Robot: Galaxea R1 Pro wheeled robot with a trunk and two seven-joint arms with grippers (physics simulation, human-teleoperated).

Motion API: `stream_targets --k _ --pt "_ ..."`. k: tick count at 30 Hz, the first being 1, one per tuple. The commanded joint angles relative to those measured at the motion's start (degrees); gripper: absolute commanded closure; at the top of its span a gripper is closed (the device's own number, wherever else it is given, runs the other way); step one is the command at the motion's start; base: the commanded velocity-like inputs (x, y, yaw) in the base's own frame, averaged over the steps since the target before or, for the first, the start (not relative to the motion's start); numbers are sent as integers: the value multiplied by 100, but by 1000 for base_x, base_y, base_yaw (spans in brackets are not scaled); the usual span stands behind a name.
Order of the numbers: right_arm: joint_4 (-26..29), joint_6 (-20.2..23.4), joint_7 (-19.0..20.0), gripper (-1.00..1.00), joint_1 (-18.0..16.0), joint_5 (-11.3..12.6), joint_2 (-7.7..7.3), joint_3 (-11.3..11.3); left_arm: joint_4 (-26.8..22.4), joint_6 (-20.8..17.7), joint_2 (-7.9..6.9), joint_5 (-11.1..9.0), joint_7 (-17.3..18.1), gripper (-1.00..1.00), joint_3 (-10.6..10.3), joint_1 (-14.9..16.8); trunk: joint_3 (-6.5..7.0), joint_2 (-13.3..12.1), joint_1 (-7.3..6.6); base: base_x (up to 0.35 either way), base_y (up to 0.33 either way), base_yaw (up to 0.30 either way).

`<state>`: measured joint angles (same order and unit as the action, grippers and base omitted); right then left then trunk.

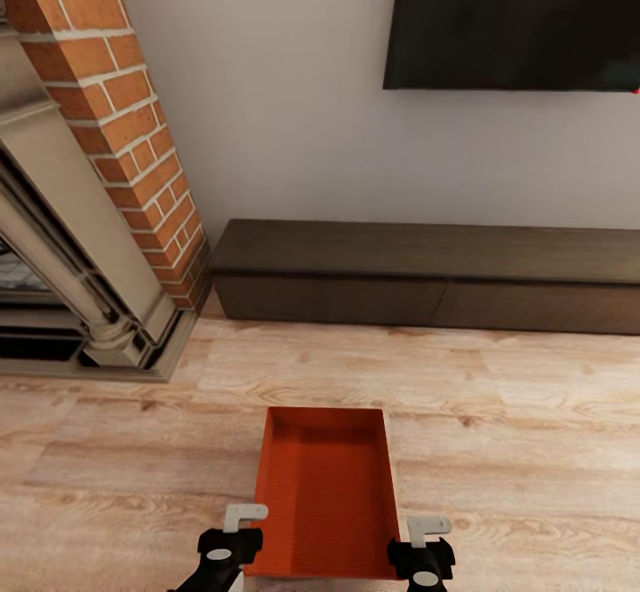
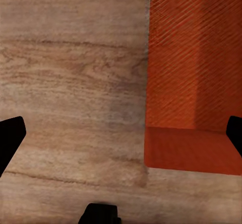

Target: Move the two storage containers from the living room to the garage. In the garage, place one container on the floor and stack the other container on top of it (either order is fine).

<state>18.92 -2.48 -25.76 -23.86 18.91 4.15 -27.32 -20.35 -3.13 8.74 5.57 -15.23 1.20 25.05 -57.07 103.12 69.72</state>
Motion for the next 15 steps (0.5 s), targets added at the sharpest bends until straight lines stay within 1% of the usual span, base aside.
stream_targets --k 1,12,15 --pt "-2 -28 -28 -100 -4 60 -2 -45 -16 -27 1 58 -16 -100 12 0 -7 2 -1 0 0 0" --pt "-2 -20 -18 -100 -4 60 -2 -45 -46 -8 -12 50 -7 -100 12 0 -14 2 -1 0 0 0" --pt "-2 -28 -11 -100 -4 55 -3 -45 -47 -4 -13 50 -7 -100 12 0 -34 2 -1 0 0 0"
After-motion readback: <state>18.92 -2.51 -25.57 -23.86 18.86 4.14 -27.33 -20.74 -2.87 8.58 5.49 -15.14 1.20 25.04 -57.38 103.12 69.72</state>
